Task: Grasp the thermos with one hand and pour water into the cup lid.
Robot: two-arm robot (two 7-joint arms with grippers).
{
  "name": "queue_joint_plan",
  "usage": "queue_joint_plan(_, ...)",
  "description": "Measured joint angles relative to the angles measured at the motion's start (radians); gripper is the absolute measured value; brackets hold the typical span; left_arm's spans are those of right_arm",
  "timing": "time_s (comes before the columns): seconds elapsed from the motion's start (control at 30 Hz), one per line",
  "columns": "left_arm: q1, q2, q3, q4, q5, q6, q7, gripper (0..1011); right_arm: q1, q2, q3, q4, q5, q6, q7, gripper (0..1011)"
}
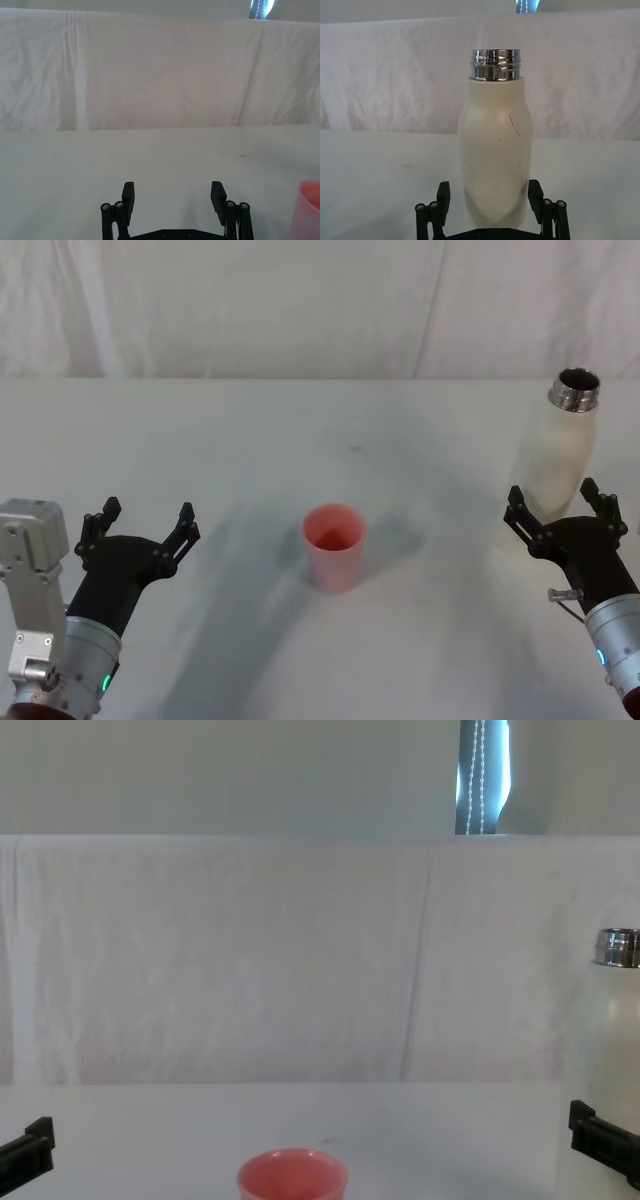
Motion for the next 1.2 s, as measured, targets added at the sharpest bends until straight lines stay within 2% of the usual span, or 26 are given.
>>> queue_joint_plan(0.53, 0.000, 0.000, 0.000, 0.000, 0.000, 0.000, 0.000, 1001, 0.045, -0.039, 0.020, 0.044, -0.017, 0.007, 0.015, 1003)
queue_joint_plan(1.2, 0.000, 0.000, 0.000, 0.000, 0.000, 0.000, 0.000, 1001, 0.116, -0.046, 0.023, 0.108, -0.056, 0.002, 0.023, 1003)
